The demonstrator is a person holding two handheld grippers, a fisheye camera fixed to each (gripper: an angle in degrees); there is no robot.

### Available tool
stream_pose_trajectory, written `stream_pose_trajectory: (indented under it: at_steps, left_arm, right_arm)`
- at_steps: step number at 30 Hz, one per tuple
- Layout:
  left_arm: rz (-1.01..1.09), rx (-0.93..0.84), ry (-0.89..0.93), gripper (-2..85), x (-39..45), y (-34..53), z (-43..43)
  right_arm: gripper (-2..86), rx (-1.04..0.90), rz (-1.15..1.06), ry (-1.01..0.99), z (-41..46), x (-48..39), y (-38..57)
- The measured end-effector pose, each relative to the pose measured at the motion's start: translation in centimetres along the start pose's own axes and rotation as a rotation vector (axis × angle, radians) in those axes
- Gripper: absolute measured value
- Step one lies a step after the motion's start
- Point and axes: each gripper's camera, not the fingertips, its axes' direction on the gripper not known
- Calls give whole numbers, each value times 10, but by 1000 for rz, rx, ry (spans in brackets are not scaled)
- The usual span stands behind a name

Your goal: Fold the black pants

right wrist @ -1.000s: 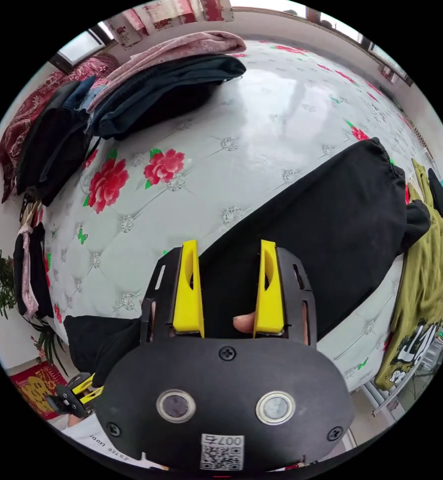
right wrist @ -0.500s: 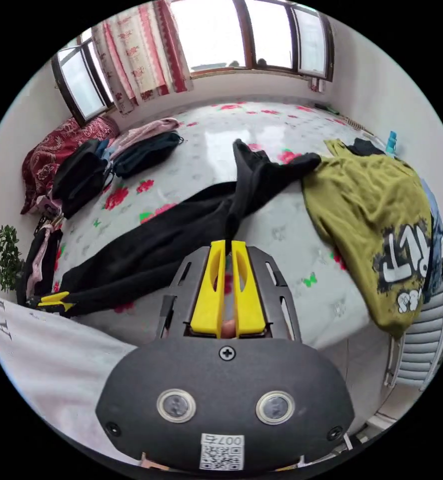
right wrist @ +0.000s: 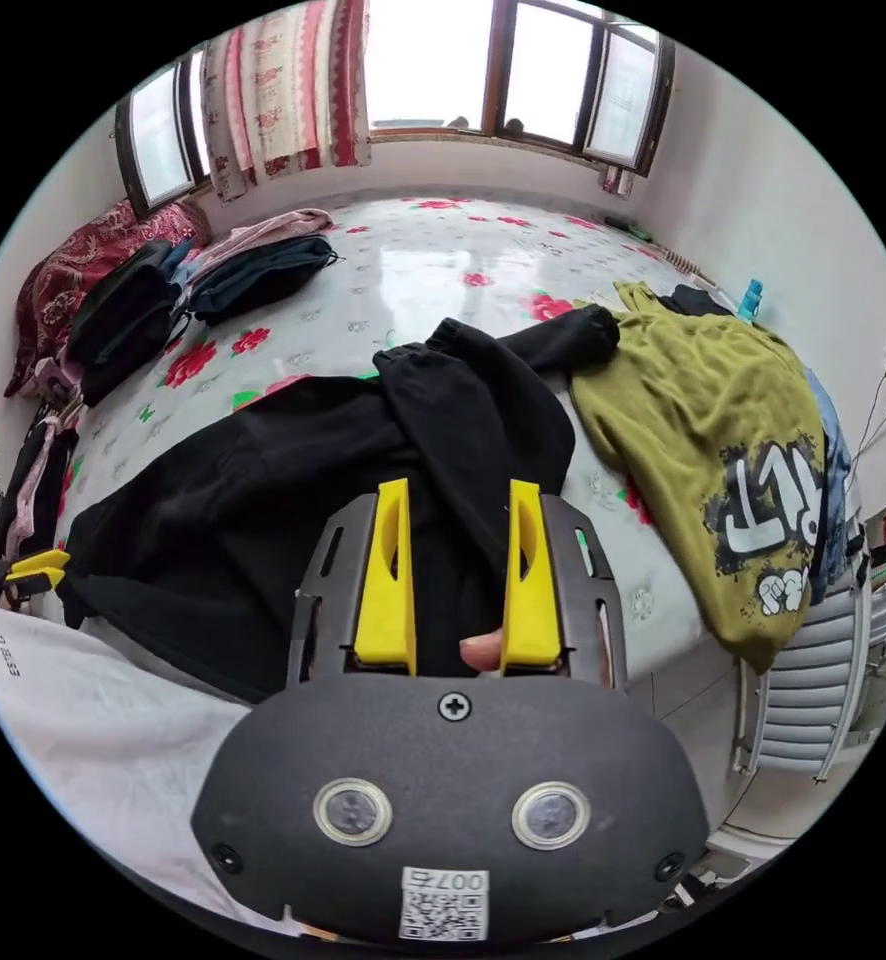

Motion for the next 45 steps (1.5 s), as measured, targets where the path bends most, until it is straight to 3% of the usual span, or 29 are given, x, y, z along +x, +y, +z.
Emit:
stream_pose_trajectory:
  at_steps: [6,11,13,15,18,22,25,29,31,35,39,45]
  left_arm:
    - [-51,65,-100,91,19,12,-23]
    - [-58,-45,-188,92,41,0,26]
    - [-75,-112,-236,93,42,-5,51]
    - [-96,-167,-298,91,43,-10,71]
    - [-104,-186,-320,78,46,-17,81]
    - [-98,-194,-321,39,53,-22,76]
    - [-119,-150,-326,17,59,-24,57]
    - [-222,28,-264,1,57,-28,5]
    - [-276,119,-221,-4,53,-31,-18]
    - [-415,339,-121,-8,39,-34,-68]
    - [-406,301,-216,-8,36,-44,-73]
    - [-468,258,-224,-8,24,-59,-56]
  right_arm:
    - [85,-316,-93,45,104,-8,-56]
    - [25,-199,47,63,79,38,-66]
    - [18,-89,135,114,46,72,-58]
    - [21,0,363,154,5,138,-28]
    - [54,-82,681,218,-13,217,38]
    - [98,-90,778,208,-28,233,85]
    - [93,9,612,271,-39,187,59]
    - [63,121,198,289,-44,110,-21]
    - [51,26,14,171,-29,88,-59]
    - [48,-415,-295,-231,28,55,-134]
    - [67,-247,-417,-116,31,33,-177]
    - [79,-289,-602,-29,94,-22,-228]
